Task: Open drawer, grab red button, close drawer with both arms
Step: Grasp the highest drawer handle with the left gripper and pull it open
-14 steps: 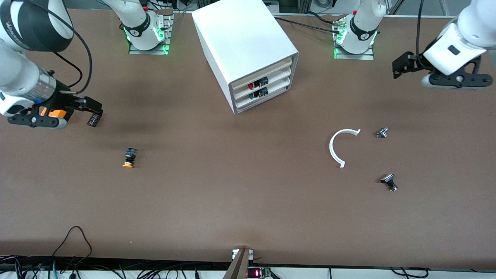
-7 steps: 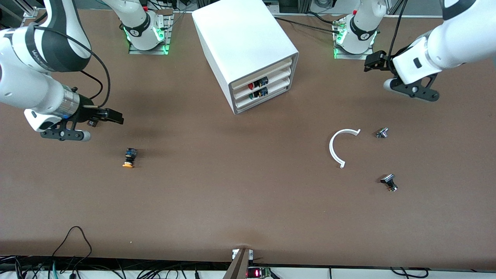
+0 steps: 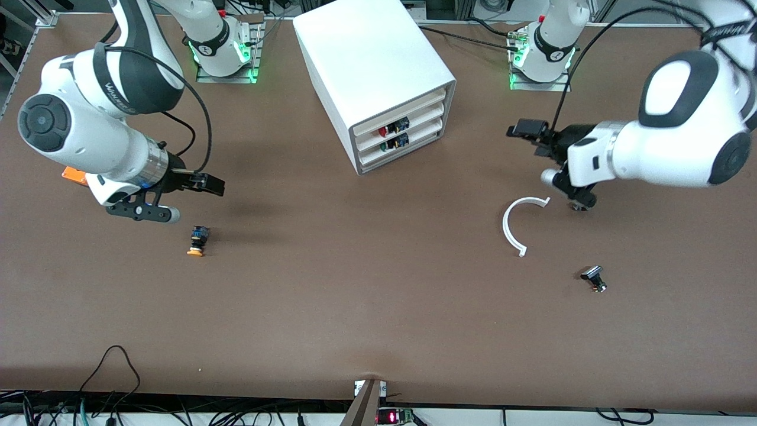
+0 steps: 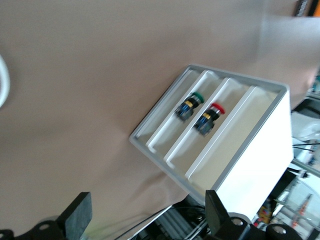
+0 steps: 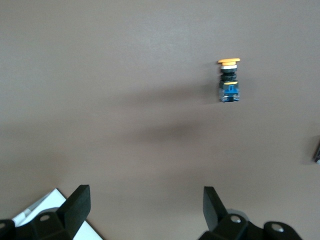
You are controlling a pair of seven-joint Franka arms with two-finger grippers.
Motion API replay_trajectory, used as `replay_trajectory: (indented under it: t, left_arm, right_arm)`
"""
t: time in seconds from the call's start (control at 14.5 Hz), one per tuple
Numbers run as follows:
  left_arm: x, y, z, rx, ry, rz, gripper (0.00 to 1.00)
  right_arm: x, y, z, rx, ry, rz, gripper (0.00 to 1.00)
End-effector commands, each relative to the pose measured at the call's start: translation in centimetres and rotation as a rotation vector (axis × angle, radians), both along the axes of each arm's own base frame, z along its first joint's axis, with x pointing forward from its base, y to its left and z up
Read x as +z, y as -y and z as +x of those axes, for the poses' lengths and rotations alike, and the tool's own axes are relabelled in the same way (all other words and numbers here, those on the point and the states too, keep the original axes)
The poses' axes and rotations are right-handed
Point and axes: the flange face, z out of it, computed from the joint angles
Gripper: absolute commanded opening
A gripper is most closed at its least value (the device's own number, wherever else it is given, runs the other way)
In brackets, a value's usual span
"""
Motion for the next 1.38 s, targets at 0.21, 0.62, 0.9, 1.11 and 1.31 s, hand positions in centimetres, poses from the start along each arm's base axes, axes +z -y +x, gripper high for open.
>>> replay_trajectory:
  t: [0.21,0.62,0.9,1.11,1.31]
  left_arm:
    - [-11.5,2.8,-2.8,-0.051,0.047,-0.349,1.0]
    - [-18.8,8.0,-9.7,-0.073,0.071,-0.548,0.76]
    - [-22.4,8.9,-12.9,-0.048,0.093,-0.633,0.75]
    - [-24.2,10.7,-15.1,-0.027,0.074,-0.667,0.72]
    - [-27.3,12.9,-17.3,-0.042,0.041,-0.725,0.59]
  right_arm:
    - [0.5,-4.9,1.5,-0.103,0.014,-0.011,1.0]
    - [0.3,-9.2,0.8,-0.206,0.007,-0.029,1.0]
    - [0.3,-12.6,0.8,-0.295,0.012,-0.043,1.0]
    - [0.3,-15.0,0.7,-0.351,0.025,-0.064,1.0]
    - [0.4,-17.4,0.6,-0.417,0.031,-0.063,1.0]
